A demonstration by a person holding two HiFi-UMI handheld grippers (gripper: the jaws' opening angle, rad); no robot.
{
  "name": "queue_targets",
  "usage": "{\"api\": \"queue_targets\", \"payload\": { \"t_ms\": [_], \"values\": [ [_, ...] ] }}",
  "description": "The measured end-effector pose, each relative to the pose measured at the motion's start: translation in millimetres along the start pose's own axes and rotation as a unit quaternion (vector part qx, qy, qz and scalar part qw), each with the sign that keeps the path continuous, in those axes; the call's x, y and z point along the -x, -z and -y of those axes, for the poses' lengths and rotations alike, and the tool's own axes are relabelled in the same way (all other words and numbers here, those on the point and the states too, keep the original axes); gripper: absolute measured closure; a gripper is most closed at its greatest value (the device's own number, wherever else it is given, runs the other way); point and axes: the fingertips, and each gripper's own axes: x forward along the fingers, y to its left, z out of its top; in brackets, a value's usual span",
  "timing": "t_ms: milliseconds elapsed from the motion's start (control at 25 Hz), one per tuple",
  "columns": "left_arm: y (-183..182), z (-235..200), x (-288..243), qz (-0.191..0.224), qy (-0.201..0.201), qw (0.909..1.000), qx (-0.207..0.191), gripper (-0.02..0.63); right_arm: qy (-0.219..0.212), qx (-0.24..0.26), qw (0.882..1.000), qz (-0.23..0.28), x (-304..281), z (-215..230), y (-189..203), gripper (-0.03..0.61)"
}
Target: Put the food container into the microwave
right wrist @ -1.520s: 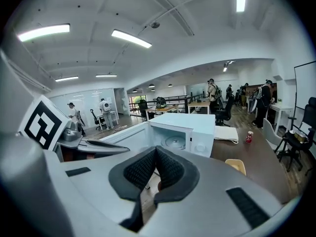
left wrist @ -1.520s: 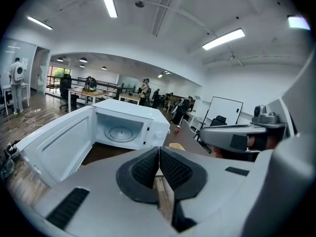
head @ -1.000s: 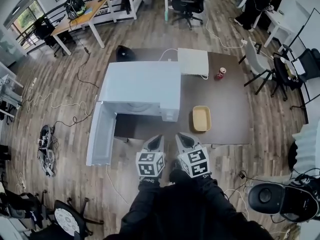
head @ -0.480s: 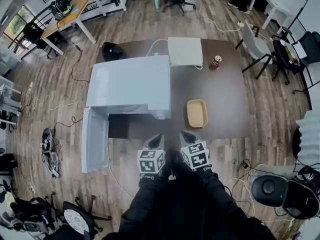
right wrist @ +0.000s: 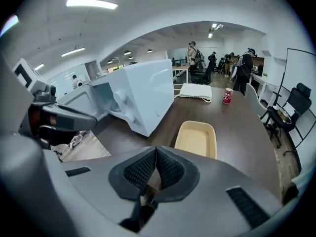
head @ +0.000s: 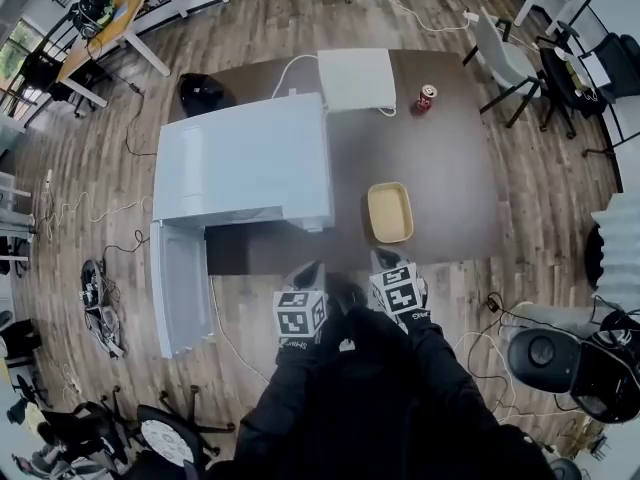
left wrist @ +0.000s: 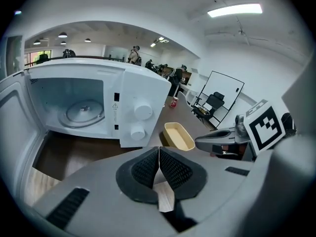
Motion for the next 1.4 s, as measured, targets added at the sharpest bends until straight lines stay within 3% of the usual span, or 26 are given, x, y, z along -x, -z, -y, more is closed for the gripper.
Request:
{"api": "queue_targets", "payload": {
  "t_ms": [320, 520, 920, 1400],
  "values": [
    [16, -20, -27, -0.037, 0.003, 0.9992, 0.013, 0.580, 0.021, 0.042, 0.997, -0.066, -41, 27, 23, 0.554],
    [24, -36, -34, -0.051, 0.001, 0.9984, 0.022, 0.580, 0.035, 0.082, 0.993, -0.078, -64, 37, 26, 0.554],
    [35, -63, -25, -0.062, -0.015, 0.9973, 0.038, 0.580, 0.026, 0.114, 0.984, -0.136, -92, 38, 49, 0.515],
    [37, -63, -19, -0.051, -0.020, 0.9973, 0.048, 0.580, 0.043, 0.164, 0.977, -0.126, -76, 30, 46, 0.541]
  ]
}}
